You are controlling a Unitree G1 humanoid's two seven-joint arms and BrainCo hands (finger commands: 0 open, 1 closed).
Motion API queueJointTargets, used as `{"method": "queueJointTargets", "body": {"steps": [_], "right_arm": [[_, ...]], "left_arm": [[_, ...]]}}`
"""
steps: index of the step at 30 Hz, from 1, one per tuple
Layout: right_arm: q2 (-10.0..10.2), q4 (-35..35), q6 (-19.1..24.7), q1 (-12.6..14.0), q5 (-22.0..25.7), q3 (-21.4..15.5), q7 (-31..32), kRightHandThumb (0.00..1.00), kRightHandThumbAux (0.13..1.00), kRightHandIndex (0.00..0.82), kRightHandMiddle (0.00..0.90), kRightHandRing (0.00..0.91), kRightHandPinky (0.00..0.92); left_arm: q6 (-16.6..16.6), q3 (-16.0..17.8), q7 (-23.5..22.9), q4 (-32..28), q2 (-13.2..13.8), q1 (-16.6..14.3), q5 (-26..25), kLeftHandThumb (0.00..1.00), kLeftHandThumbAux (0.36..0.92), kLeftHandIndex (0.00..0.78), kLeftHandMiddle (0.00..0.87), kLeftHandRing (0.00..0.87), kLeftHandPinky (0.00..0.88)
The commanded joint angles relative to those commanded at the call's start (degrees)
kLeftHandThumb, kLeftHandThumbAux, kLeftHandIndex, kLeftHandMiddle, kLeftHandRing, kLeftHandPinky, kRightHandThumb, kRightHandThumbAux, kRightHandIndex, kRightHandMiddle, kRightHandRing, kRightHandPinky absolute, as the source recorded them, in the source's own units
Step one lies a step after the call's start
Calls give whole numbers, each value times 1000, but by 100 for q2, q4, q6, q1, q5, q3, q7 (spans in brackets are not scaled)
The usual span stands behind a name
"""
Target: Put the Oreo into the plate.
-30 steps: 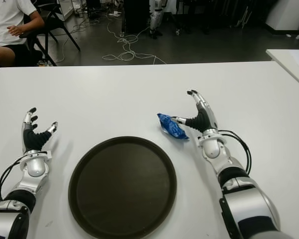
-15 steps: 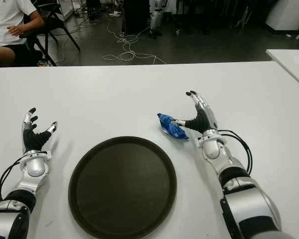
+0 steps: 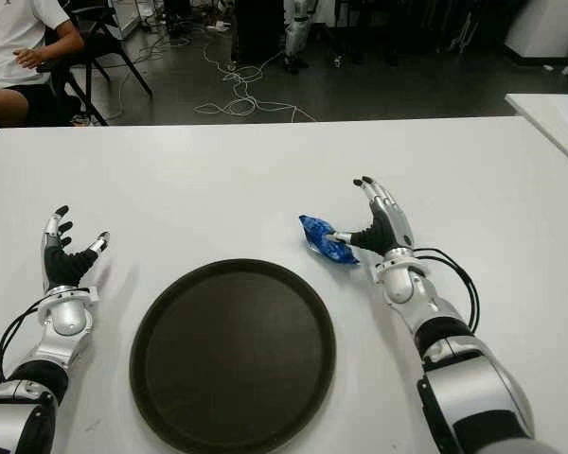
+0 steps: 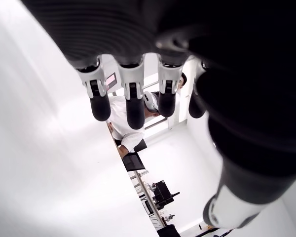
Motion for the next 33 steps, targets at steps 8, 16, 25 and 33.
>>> {"method": "queueJointTargets", "body": {"steps": [8, 16, 25, 33], "right_arm": [[22, -164, 254, 29, 26, 21, 77, 0, 737, 0, 0, 0, 5], [137, -534, 588, 101, 90, 30, 275, 0, 673, 0, 0, 0, 21], [188, -777, 697, 152, 108, 35, 468, 0, 656, 0, 0, 5, 24], [242, -1025, 971, 191, 88, 65, 693, 0, 629, 0, 0, 0, 10]], "left_arm": [[31, -59, 105, 6, 0, -15, 87, 197, 794, 114, 86, 96, 124], [41, -80, 158, 0, -38, -37, 120, 167, 786, 110, 109, 109, 105], [10, -74, 164, -2, -48, -36, 106, 211, 778, 124, 121, 129, 146], [33, -38, 155, 5, -69, -44, 75, 215, 782, 117, 126, 134, 150]]}}
